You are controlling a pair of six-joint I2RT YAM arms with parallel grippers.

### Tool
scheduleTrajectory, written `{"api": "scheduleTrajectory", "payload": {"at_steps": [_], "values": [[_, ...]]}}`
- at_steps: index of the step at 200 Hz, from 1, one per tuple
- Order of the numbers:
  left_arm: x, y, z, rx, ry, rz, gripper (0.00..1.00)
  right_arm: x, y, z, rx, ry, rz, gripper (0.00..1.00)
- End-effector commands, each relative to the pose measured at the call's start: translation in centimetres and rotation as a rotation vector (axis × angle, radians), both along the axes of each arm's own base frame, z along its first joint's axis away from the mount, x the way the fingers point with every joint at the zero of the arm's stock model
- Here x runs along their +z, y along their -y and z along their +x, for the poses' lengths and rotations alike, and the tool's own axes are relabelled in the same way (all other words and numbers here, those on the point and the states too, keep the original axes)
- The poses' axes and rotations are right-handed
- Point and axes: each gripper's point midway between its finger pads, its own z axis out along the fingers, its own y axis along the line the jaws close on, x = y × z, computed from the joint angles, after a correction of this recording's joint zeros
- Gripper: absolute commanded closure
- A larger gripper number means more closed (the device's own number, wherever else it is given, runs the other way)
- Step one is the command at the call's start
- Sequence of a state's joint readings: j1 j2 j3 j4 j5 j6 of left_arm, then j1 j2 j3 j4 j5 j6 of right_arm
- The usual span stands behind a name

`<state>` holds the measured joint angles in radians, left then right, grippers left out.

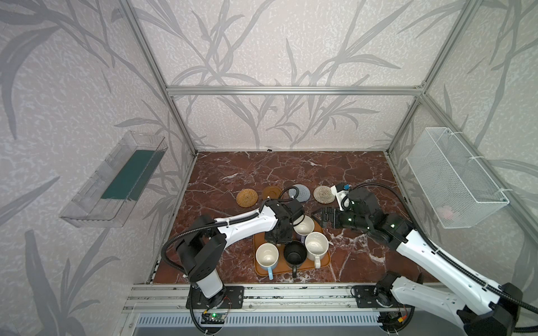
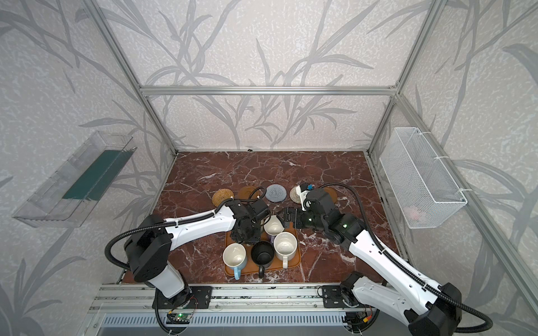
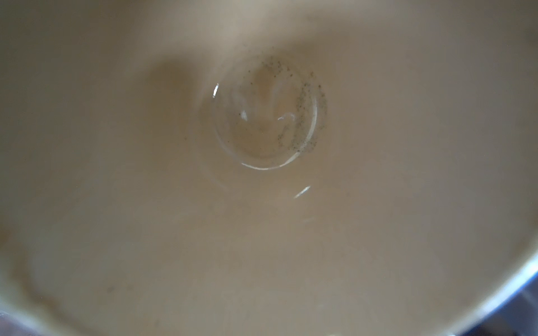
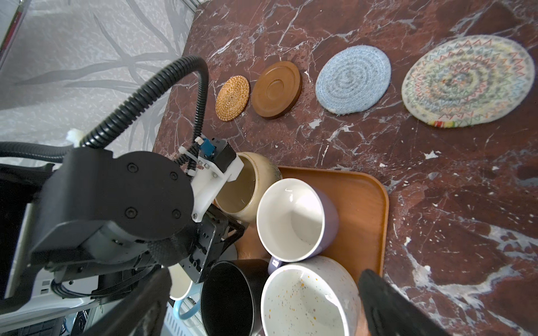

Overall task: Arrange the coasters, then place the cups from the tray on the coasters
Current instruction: 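Close the left gripper on the cream mug's handle, then lift the cream mug with the left gripper toward the woven rattan coaster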

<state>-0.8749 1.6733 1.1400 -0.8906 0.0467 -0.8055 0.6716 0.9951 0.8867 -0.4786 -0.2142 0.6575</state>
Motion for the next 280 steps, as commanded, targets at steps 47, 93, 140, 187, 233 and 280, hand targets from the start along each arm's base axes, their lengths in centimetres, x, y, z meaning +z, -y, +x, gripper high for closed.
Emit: {"api": "scheduleTrajectory", "payload": {"at_steps": [47,93,140,187,233,280], "values": [[3.1,-0.6,2.6,0.045,0.174,-0.036,0.99,0.3,0.7,-0.4,-0.018,0.008,-0.012,0.0],[4.2,-0.9,2.5,0.054,0.2,-0.053,1.0,0.3,0.7,-0.4,-0.019,0.01,-0.013,0.0],[5.3,-1.2,2.6,0.066,0.23,-0.067,1.0,0.4,0.6,-0.3,-0.02,0.012,-0.008,0.0],[7.0,-1.9,2.9,0.082,0.291,-0.086,1.0,0.5,0.6,-0.2,-0.017,0.018,-0.011,0.0],[8.5,-3.1,3.5,0.111,0.367,-0.094,1.0,1.0,-0.3,-0.3,0.02,0.028,0.027,0.0],[11.2,-4.9,4.9,0.132,0.42,-0.121,1.0,1.6,-3.0,-1.0,0.13,0.067,0.012,0.01]]}}
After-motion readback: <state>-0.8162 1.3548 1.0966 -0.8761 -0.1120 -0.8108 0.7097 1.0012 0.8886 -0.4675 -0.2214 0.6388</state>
